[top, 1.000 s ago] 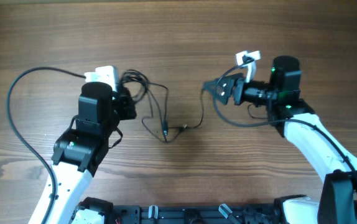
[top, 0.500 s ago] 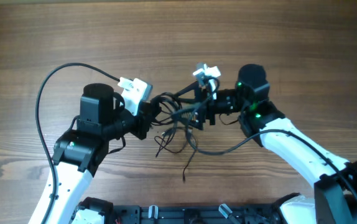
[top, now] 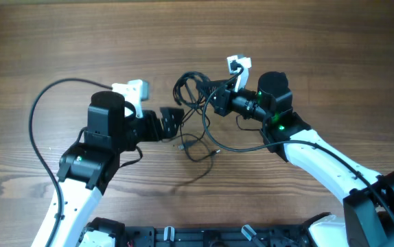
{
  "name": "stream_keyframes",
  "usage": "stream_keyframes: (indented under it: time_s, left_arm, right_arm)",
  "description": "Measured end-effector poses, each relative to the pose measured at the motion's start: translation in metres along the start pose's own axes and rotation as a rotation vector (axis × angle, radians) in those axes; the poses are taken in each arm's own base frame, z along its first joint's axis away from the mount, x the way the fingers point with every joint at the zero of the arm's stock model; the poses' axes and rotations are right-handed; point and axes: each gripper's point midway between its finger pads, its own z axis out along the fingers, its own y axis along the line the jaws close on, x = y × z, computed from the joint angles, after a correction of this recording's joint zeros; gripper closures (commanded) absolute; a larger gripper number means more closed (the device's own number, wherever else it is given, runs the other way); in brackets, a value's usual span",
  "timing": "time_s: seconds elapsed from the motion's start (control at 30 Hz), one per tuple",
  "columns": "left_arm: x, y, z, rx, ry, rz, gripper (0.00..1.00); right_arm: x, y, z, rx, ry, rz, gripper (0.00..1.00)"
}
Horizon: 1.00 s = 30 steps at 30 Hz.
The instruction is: Untangle cables
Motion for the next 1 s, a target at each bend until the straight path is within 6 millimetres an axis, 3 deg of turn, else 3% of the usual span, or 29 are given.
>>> stream_keyframes:
  time_s: [0.1, 0.2, 0.33, 0.4, 0.47, 0.5, 0.53, 0.63, 0.73, 0.77, 0.87, 0.9, 1.0]
  left_arm:
    - [0.001, -0.007, 0.006, 0.017, 0.008, -0.171, 0.0]
    - [0.025, -0.039, 0.029, 0.085, 0.086, 0.032, 0.0]
    - [0.033, -0.033, 0.062, 0.025, 0.097, 0.124, 0.03]
    - [0.04, -0.021, 0.087, -0.02, 0.128, 0.139, 0.18]
    - [0.039, -0.017, 0.102, -0.026, 0.122, 0.144, 0.46]
    - [0.039, -0.015, 0.107, -0.029, 0.12, 0.135, 0.75]
    - [0.038, -0.015, 0.112, -0.026, 0.116, 0.13, 0.96]
    - [0.037, -0.019, 0.117, -0.008, 0.104, 0.126, 0.96]
    - [0.035, -0.003, 0.106, -0.057, 0.121, 0.085, 0.96]
    - [0.029, 0.003, 0.096, -0.074, 0.108, 0.065, 0.96]
    - [-0.024, 0.011, 0.04, -0.074, -0.083, 0.011, 0.96]
    - [-0.042, 0.007, 0.016, -0.055, -0.168, 0.01, 0.96]
    - [-0.063, -0.015, -0.031, 0.039, -0.298, 0.038, 0.96]
  right_arm:
    - [0.001, -0.011, 0.0, 0.055, -0.006, 0.026, 0.96]
    - [0.009, -0.021, -0.001, 0.098, 0.018, 0.062, 0.96]
    - [0.011, -0.024, -0.001, 0.111, 0.023, 0.084, 0.96]
    - [0.011, -0.024, -0.001, 0.114, 0.02, 0.101, 0.96]
    - [0.011, -0.024, -0.001, 0.115, 0.02, 0.108, 0.95]
    - [0.011, -0.025, -0.001, 0.115, 0.02, 0.11, 0.95]
    - [0.011, -0.025, -0.001, 0.116, 0.019, 0.11, 0.92]
    - [0.011, -0.031, -0.002, 0.15, 0.015, 0.097, 0.9]
    - [0.015, -0.052, -0.009, 0.233, 0.033, 0.051, 0.89]
    - [0.017, -0.065, -0.015, 0.279, 0.048, 0.055, 0.93]
    - [0.018, -0.102, -0.038, 0.398, 0.064, 0.097, 0.95]
    - [0.017, -0.109, -0.044, 0.417, 0.061, 0.108, 0.91]
    - [0.012, -0.108, -0.047, 0.375, 0.061, 0.107, 0.56]
